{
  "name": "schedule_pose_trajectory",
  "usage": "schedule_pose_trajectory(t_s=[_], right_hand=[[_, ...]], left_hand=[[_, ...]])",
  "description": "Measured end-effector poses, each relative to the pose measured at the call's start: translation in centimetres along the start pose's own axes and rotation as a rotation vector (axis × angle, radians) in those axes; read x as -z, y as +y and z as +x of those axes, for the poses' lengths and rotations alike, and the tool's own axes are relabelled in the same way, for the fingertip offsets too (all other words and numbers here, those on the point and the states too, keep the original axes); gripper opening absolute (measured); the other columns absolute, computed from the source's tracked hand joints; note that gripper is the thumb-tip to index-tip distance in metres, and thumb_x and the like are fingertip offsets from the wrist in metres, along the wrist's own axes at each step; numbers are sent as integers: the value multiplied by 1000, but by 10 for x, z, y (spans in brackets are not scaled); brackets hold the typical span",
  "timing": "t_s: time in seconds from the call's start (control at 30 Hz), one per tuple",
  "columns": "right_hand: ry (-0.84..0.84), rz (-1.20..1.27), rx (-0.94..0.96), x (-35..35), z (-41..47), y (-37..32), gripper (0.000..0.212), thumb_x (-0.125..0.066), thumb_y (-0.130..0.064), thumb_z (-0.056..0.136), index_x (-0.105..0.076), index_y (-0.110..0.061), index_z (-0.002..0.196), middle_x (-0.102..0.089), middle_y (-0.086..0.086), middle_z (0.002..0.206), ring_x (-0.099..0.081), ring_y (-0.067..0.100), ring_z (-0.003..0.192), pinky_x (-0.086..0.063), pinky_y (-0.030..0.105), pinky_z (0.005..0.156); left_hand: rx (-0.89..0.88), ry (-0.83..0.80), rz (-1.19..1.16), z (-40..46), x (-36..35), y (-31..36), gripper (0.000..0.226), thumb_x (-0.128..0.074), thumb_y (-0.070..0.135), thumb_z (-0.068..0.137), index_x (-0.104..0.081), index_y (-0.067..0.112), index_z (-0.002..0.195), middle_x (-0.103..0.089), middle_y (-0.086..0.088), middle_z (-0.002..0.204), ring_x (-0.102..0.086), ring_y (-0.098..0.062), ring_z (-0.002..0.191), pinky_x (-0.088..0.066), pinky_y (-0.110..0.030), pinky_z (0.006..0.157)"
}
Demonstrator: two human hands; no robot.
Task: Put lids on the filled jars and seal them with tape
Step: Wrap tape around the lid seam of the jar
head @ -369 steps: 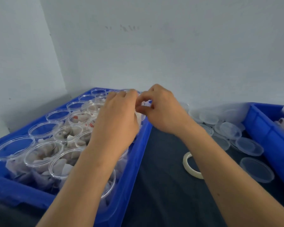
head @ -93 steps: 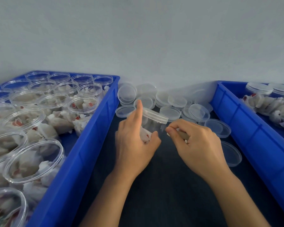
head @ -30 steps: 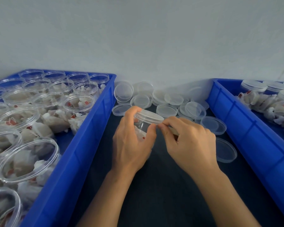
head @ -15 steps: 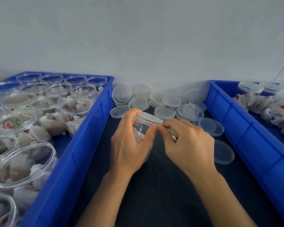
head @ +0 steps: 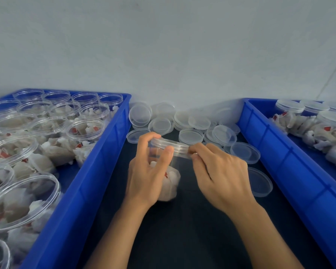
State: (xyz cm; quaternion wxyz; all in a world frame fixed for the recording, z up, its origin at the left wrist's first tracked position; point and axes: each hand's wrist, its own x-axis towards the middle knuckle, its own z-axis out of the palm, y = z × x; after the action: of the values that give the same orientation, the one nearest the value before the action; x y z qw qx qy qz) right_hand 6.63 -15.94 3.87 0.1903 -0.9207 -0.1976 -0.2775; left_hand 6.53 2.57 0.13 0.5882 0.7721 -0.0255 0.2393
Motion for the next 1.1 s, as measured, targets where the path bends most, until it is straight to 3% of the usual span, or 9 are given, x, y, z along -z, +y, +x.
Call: schedule_pose_trajectory(t_s=[0.1,0.33,0.43,0.53,0.67,0.73,0.83,0.93,1.1], right_hand=[[9,-17,6,-1,1,1,30,-38,-33,106,-67,-27,104,-60,-13,83,-54,12,59,-41,36,48],[25,-14,-23,-1,1,5,31,-43,-35,107,-66,-20,120,-64,-12,82,-57,12,57,-28,27,47],[-37,-7,-27,0,2,5,30,-39,-38,108,-62,-25,122,-52,-18,82,-57,11,59,-39,32,47],[-64,11,-23,1,2,3,32,-38,-36,109,-59,-32,131,-48,-23,86,-57,9,66,-39,32,50],[-117,85,-40,1,0,3,34,-36,-37,110,-53,-45,139,-44,-29,76,-51,5,69,-33,30,55],[-167,122,-57,1,1,4,33,-35,-41,108,-48,-50,138,-45,-29,71,-50,6,67,-33,31,57],[-225,193,-92,0,1,5,34,-33,-46,106,-45,-52,137,-54,-26,72,-54,4,69,-41,35,64],[-237,229,-115,2,-1,5,33,-34,-48,105,-47,-53,134,-56,-35,82,-56,5,73,-44,35,68],[-190,187,-163,4,-1,0,32,-33,-54,103,-50,-52,130,-63,-23,85,-61,9,83,-51,40,75]], left_hand=[[15,-24,-55,2,0,0,40,-58,66,89,-53,48,125,-71,20,111,-70,-4,101,-56,-23,81],[25,-45,-99,4,0,-2,40,-59,65,91,-54,48,127,-71,10,104,-71,-14,95,-61,-48,88],[34,-66,-140,3,1,0,42,-60,65,91,-55,46,127,-70,3,100,-71,-23,94,-60,-56,89],[44,-115,-207,1,1,2,39,-60,63,91,-57,44,125,-71,-2,101,-71,-30,99,-58,-60,92],[42,-135,-278,-1,1,2,36,-61,60,91,-58,44,123,-71,1,104,-70,-29,98,-61,-40,84],[45,-147,-298,-1,2,0,38,-62,60,91,-57,44,125,-73,6,104,-72,-20,96,-60,-28,80],[59,-153,-307,0,3,-5,45,-64,62,89,-49,52,130,-74,14,106,-73,-14,103,-61,-29,89],[94,-154,-239,-2,2,-5,40,-62,69,86,-44,59,120,-74,12,104,-73,-17,102,-60,-34,87],[-62,87,157,-3,7,6,42,-58,71,95,-59,36,119,-67,15,114,-70,-5,101,-64,-42,79]])
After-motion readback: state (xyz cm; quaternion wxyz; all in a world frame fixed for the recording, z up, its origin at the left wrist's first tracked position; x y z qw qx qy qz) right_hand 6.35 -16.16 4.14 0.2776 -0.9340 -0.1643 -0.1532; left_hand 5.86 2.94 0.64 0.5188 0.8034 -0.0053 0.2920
